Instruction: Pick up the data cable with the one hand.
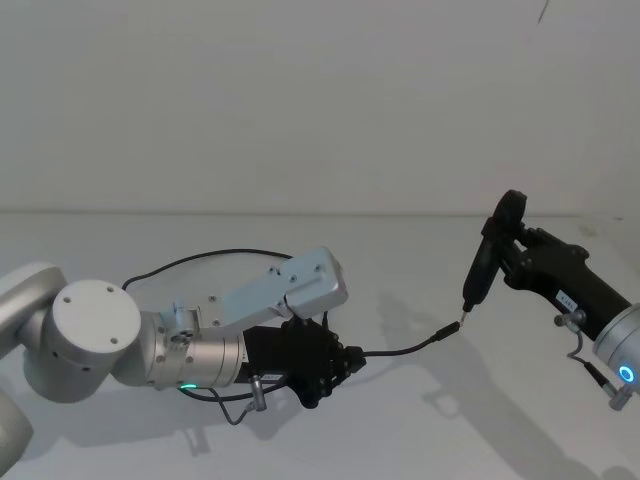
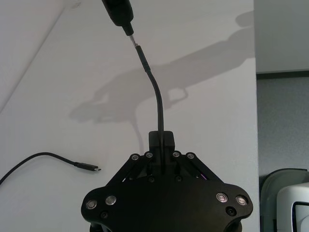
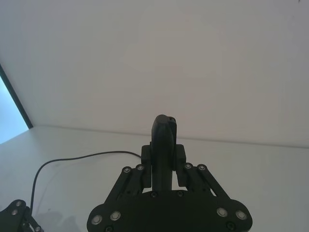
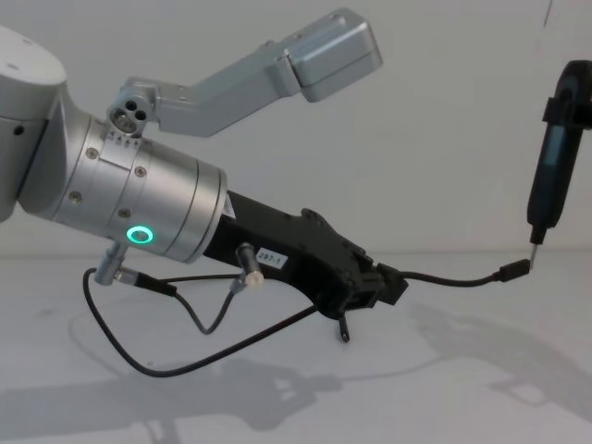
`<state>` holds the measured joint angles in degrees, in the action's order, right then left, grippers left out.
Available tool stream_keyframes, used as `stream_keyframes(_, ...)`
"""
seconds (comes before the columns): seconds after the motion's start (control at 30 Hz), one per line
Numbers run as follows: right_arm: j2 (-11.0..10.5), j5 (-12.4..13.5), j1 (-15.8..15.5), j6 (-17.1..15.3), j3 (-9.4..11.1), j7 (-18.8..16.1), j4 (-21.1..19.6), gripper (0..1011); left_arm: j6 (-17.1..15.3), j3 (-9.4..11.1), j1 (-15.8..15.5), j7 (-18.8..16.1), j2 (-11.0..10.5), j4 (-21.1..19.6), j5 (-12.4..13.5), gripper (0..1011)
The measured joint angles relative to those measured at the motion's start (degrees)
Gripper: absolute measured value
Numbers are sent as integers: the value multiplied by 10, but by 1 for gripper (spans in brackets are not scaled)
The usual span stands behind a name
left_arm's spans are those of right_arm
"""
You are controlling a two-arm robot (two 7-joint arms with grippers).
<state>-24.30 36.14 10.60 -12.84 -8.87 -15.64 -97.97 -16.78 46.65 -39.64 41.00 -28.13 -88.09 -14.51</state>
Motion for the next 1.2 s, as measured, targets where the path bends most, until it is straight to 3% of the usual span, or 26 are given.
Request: stream_keyframes(1.2,-23,9,5,9,-19,-9,-2,279,0,0,0,0,0,0,0,38)
